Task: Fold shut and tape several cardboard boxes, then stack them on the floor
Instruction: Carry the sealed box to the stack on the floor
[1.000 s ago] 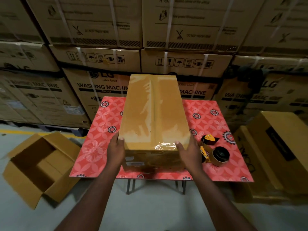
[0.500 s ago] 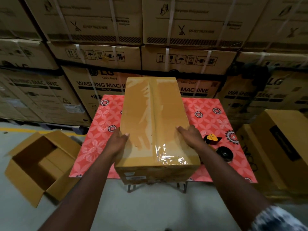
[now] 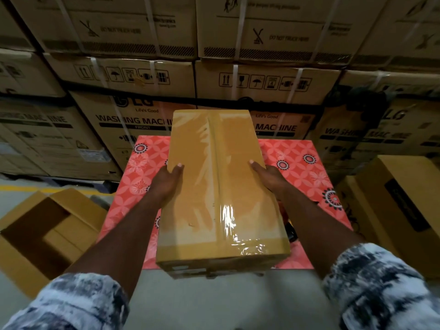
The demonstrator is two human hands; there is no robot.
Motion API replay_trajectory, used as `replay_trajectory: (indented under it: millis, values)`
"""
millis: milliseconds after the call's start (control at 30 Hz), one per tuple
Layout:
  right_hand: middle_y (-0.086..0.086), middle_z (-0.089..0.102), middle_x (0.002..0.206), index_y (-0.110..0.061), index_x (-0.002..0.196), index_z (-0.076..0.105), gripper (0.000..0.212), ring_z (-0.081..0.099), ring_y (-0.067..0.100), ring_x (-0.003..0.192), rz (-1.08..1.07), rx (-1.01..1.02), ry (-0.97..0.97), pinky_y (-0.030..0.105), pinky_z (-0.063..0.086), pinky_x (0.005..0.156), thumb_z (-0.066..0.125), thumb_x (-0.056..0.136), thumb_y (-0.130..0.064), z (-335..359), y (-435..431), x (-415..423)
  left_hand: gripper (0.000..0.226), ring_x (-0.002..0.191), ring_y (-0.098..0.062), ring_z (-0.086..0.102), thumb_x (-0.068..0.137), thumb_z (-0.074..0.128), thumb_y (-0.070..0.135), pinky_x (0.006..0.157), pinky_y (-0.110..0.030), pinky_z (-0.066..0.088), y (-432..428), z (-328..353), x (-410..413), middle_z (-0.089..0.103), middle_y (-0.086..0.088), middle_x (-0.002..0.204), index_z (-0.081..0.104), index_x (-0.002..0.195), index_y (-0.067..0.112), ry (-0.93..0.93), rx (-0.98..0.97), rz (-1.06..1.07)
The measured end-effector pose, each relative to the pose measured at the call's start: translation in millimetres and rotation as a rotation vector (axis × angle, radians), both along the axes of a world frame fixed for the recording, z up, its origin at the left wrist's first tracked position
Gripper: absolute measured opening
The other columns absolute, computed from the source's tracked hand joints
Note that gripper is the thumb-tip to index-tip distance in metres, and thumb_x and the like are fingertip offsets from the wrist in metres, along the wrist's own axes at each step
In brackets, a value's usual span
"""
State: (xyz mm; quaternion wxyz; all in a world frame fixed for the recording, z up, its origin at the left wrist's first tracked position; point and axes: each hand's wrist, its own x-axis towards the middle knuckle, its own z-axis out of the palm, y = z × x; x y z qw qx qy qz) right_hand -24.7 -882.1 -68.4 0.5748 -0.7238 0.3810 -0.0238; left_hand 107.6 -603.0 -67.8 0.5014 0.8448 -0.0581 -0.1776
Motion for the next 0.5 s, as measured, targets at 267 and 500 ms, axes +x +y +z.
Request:
replay_trajectory:
  millis: [267,500]
  values:
    - [0.001,0.066,0.12,-0.017,0.135,0.06,0.048,0.067,0.019,0.096,0.009,0.113,-0.037,0.027,0.051,0.081,0.061,0.098,-0.048,-2,-1,3,0.057,0.122,-0.024,0.058,0.1,0.054,0.051,0.105,-0.038,0.044,0,-13,12,0.06,0.002,0.133,0.05,0.147,0.019,0.174,-0.16,0.01]
    - [0.002,0.062,0.135,-0.016,0.143,0.054,0.06,0.061,0.026,0.121,0.016,0.126,-0.019,0.042,0.047,0.108,0.06,0.097,-0.054,-5,3,-1,0.056,0.129,-0.021,0.053,0.101,0.056,0.047,0.108,-0.035,0.039,4,-12,9,0.055,0.004,0.14,0.045,0.15,0.021,0.192,-0.201,-0.003]
